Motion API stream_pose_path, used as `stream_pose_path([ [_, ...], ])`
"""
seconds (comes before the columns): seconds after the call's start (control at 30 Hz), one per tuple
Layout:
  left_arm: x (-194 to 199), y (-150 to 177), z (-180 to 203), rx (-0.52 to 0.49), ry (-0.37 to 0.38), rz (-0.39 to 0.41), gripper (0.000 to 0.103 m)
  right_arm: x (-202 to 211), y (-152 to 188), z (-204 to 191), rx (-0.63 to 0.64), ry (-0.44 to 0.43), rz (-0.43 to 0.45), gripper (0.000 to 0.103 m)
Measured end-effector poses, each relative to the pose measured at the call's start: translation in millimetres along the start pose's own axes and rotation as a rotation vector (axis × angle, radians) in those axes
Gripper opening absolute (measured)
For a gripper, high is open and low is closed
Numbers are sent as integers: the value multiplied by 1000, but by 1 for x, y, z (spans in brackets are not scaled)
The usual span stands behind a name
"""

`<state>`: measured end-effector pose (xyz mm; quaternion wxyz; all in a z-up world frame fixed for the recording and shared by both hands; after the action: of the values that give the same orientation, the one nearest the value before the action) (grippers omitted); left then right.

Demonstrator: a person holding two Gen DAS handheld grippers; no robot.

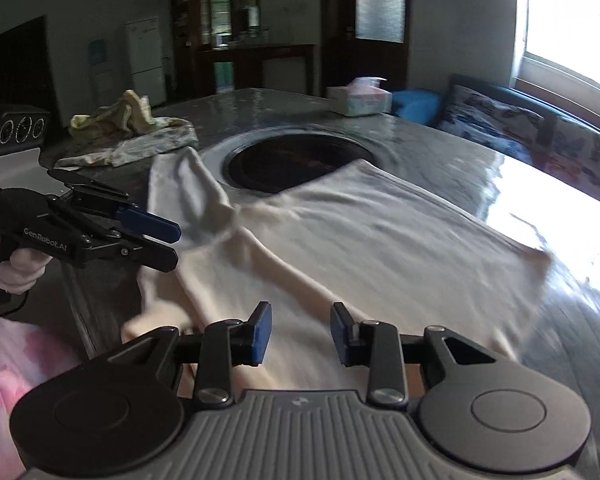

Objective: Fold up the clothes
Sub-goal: 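Grasp the other sweatshirt side with the left gripper and lift it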

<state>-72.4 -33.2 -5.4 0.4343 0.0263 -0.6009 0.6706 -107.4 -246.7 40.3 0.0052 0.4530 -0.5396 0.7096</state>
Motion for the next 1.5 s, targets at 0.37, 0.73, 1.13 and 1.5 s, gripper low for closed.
stream_pose_path([
  [0.37,33,-4,-82,158,-254,56,48,-60,-34,-40,108,-133,-19,32],
  [0.73,43,-17,-148,316,-525,111,52,-68,-38,-46,93,-137,-12,32],
  [1.13,35,-26,-180,486,-608,132,42,-26,-41,-39,58,-92,74,32],
  [1.5,41,-33,-174,506,-568,186,5,9,-21,-17,-60,8,136,33],
])
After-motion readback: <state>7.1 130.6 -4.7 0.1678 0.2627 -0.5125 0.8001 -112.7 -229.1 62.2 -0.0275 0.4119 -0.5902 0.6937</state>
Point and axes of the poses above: each gripper's, at about its wrist camera, not at the fingertips, and x roughly against the way its jaws point, z to its right, y to its underside, the point moved 5 cm from there along -x, roughly the way its jaws point, and after that the axes turned 2 degrees about x, right-handed, at the moved point
